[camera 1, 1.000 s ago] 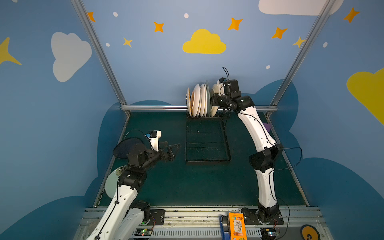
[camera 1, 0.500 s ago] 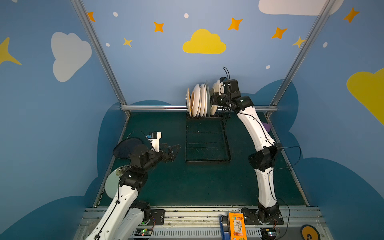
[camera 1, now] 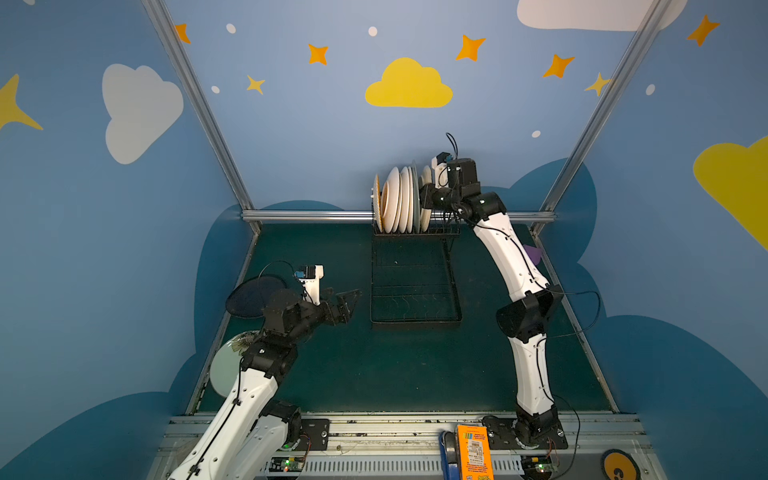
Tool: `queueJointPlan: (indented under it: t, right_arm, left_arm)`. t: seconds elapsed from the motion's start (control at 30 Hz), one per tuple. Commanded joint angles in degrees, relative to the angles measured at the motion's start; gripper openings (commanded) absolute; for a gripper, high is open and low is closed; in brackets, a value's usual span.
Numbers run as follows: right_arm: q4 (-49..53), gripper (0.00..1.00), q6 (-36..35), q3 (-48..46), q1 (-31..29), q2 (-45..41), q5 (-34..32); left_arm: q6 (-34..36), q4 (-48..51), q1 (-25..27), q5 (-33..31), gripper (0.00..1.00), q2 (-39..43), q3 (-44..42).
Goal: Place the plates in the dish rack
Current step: 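Push the cream berry plate down into the rack slot with right gripper, then open and withdraw right gripper while left gripper moves to the navy plate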
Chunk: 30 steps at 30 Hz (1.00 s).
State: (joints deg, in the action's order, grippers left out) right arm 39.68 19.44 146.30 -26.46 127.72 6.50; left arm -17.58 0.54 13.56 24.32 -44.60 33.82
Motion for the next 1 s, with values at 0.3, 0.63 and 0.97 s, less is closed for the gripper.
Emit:
queueJointPlan:
  t: [0.3,0.63,0.97]
  right_arm:
    - [-1.4,0.35,1.2,-1.9,0.1,-3.2,-0.8]
    - [-1.8,0.42,1.9,-3.8,0.1,-6.4,-1.6]
    - [-2.1,0.47,2.4,-7.5,0.2,-11.7,-1.7]
  left_arm:
    - [1.4,1.2,0.8,-1.8,1.00,0.4,-0.2]
    - [1.9,2.4,1.6,-2.7,1.00,1.5,0.1]
    - [2.3,2.7,2.3,-3.4,1.00,2.9,0.1]
